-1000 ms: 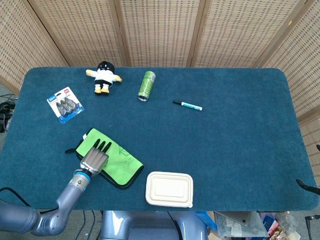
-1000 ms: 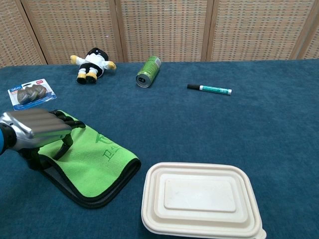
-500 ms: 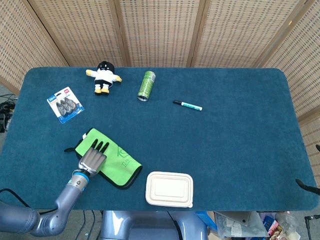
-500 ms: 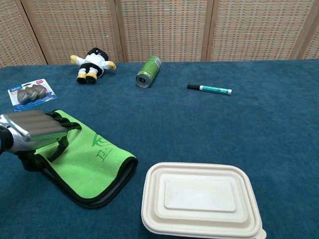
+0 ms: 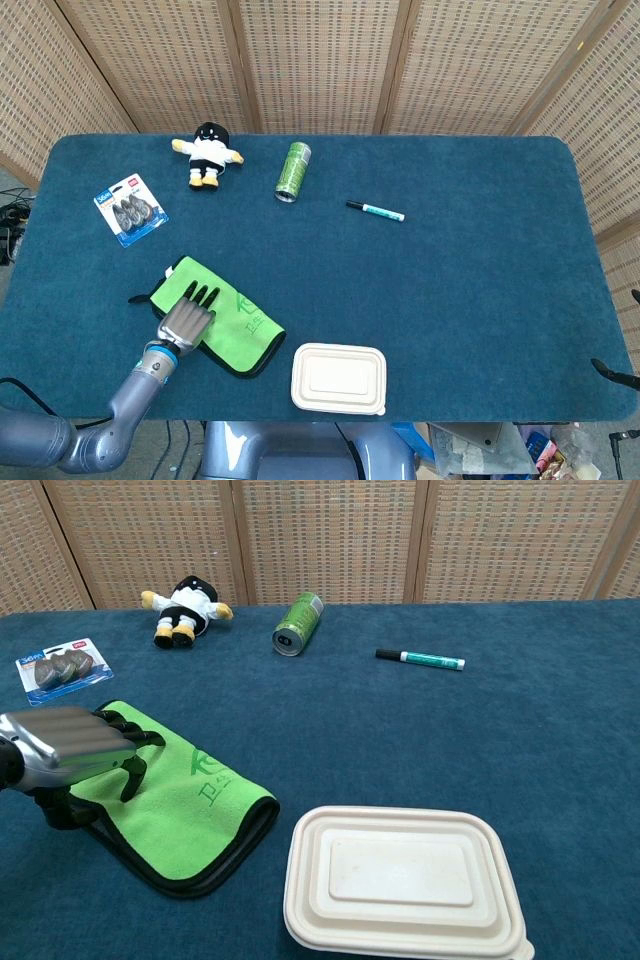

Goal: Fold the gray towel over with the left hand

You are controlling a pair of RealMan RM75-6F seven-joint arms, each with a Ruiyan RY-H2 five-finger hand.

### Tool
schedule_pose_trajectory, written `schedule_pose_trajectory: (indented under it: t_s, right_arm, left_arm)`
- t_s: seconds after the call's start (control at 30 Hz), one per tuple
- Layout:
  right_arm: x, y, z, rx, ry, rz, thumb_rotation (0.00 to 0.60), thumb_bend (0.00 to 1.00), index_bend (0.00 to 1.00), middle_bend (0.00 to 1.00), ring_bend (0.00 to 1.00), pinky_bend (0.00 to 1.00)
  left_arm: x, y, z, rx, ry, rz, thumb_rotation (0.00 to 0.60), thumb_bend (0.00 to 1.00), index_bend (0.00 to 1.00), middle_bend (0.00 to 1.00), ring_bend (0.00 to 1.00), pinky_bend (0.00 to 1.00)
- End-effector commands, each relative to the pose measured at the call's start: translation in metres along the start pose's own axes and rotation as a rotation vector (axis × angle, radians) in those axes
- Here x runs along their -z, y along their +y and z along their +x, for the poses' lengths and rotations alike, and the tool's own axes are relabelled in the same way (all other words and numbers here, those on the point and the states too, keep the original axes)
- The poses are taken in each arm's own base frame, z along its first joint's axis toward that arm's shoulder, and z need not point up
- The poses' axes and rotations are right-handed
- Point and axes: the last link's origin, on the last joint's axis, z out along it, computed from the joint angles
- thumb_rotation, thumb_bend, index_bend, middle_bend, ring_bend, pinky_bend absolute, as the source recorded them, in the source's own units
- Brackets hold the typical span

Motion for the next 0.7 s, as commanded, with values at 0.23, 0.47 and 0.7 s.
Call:
schedule_pose_trajectory:
  t_s: [0.23, 0.47, 0.7]
  right_arm:
    - [0.000, -0.001, -0.001, 0.001, -0.002, 0.002, 0.600, 0.00, 0.00, 0.00, 0.00, 0.00]
    - [0.001, -0.002, 0.000, 0.000, -0.001, 0.005, 0.600, 0.00, 0.00, 0.00, 0.00, 0.00]
    - [0.002, -0.003, 0.000, 0.000, -0.001, 0.011, 0.600, 0.00, 0.00, 0.00, 0.00, 0.00]
  left_arm:
    - [0.013, -0.010, 0.007, 0.070, 0.009, -0.027, 0.600, 0.36, 0.00, 0.00, 0.00, 0.00]
    - [0.025, -0.035, 0.019, 0.168, 0.120, -0.002, 0.600, 0.27, 0.00, 0.00, 0.00, 0.00]
    - [0.022, -0.063, 0.017, 0.278, 0.285, 0.029, 0.600, 0.24, 0.00, 0.00, 0.00, 0.00]
